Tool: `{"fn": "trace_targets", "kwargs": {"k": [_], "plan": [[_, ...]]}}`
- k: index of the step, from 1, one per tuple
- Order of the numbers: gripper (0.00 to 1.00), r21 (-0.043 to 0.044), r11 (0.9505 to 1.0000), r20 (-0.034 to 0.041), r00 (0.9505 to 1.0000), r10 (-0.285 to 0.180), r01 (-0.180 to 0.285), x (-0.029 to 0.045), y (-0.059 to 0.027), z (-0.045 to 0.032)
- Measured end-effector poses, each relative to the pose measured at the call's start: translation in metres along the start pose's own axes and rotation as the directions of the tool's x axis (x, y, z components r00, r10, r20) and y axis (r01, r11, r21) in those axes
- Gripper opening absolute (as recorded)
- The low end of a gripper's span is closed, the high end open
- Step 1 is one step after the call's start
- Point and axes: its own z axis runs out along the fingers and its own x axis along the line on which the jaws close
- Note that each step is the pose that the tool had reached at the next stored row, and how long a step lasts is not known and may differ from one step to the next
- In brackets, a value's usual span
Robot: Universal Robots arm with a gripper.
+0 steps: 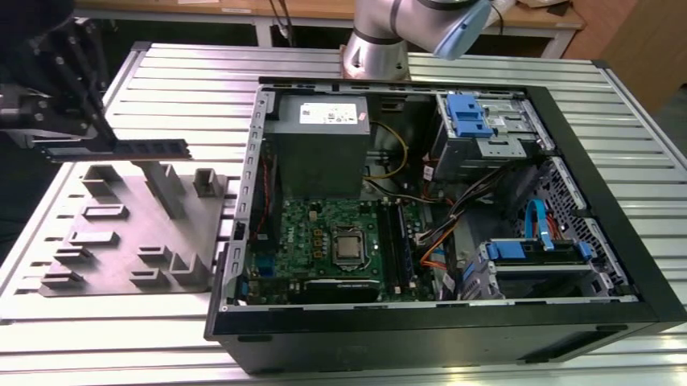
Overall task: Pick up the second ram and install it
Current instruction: 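Pick up the second ram and move it above second insertion slot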
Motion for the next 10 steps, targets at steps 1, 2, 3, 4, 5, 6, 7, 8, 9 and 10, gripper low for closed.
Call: {"fn": "trace_targets", "kwargs": {"k": [1, 2, 3, 4, 5, 6, 7, 8, 9, 10], "plan": [[0.1, -0.0001, 1.0, 0.0, 1.0, 0.0, 0.0, 0.0002, -0.004, -0.0002], [0.1, -0.0002, 1.0, 0.0, 1.0, 0.0, 0.0, 0.0004, -0.008, -0.0003], [0.1, -0.0003, 1.0, 0.0, 1.0, 0.0, 0.0, 0.0006, -0.012, -0.0004], [0.1, -0.0003, 1.0, 0.0, 1.0, 0.0, 0.0, 0.0008, -0.016, -0.0006], [0.1, -0.0005, 1.0, 0.0, 1.0, 0.0, 0.0, 0.0009, -0.0199, -0.0008], [0.1, -0.0006, 1.0, 0.0, 1.0, 0.0, 0.0, 0.0011, -0.0237, -0.0009], [0.1, -0.0007, 1.0, 0.0, 1.0, 0.0, 0.0, 0.0013, -0.0276, -0.001], [0.1, -0.0008, 1.0, 0.0, 1.0, 0.0, 0.0, 0.0015, -0.0319, -0.0012], [0.1, -0.0009, 1.0, 0.0001, 1.0, 0.0, 0.0, 0.0017, -0.036, -0.0013], [0.1, -0.001, 1.0, 0.0001, 1.0, 0.0, 0.0, 0.0019, -0.0399, -0.0014]]}}
